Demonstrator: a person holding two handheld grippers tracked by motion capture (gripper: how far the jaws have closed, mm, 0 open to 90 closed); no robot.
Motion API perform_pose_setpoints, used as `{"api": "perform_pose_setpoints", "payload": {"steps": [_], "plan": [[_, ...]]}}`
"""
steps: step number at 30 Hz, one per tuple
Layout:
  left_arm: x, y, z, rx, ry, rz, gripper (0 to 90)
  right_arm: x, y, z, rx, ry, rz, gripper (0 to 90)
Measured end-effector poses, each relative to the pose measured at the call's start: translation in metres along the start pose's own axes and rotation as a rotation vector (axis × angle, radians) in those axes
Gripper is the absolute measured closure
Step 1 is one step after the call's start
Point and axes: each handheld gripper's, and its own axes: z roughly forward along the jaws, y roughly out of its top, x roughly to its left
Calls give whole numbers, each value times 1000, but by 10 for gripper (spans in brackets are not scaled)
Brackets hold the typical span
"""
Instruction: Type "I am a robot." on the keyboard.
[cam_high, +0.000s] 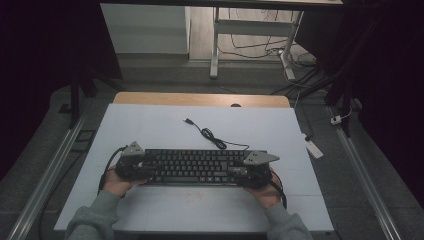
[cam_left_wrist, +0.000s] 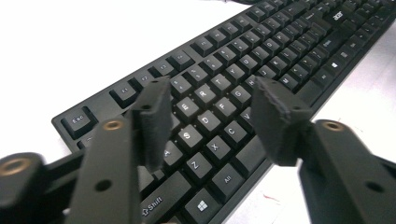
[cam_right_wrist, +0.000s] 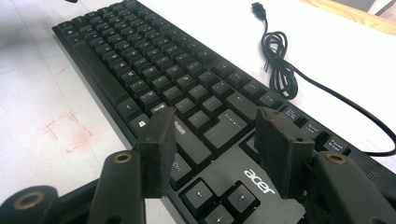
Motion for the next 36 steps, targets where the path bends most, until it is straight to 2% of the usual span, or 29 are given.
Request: {"api": "perform_pose_setpoints", "payload": {"steps": [6,10,24,36], "plan": [[-3,1,0,4,0,8,744,-1,-1,1,5,-2,1,484],[-5,1,0,13,-18,16,888,-1,-1,1,11,-5,-1,484],[-28,4,15,68,-71,93,890,-3,-2,2,19,-13,-2,485],[-36,1,27,101,-82,117,889,-3,-3,3,26,-14,-4,485]]}}
